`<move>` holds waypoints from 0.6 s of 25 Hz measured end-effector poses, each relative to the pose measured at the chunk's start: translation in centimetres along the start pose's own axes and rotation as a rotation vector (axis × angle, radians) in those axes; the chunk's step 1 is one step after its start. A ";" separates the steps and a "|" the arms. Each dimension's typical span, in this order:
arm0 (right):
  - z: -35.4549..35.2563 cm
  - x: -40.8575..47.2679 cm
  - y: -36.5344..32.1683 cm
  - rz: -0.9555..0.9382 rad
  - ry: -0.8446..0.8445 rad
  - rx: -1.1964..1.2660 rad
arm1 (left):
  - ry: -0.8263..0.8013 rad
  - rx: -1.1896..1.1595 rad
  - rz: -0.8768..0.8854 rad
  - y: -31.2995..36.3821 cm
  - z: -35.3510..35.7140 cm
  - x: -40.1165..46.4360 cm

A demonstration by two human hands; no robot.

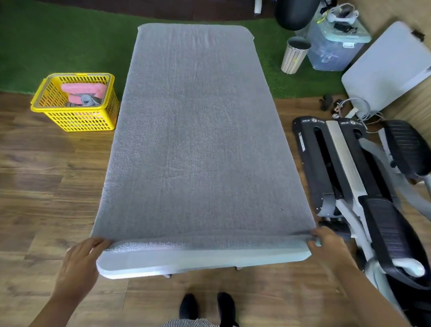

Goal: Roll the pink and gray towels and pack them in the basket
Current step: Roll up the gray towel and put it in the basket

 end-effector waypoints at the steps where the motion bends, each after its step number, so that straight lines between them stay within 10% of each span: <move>1: 0.0 0.0 -0.3 -0.015 0.028 -0.015 | 0.014 -0.007 -0.014 0.3 0.0 0.1; 15: 1.0 0.1 -1.1 -0.177 0.082 -0.083 | 0.019 0.015 -0.064 2.7 -0.2 0.9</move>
Point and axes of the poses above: each hand's wrist, its own x-axis towards the middle knuckle, its own z-axis out of the palm, y = z × x, the point moved 5 cm from there along x, towards the middle knuckle, and after that the axes turned 7 degrees about z, right-handed, at the moved point
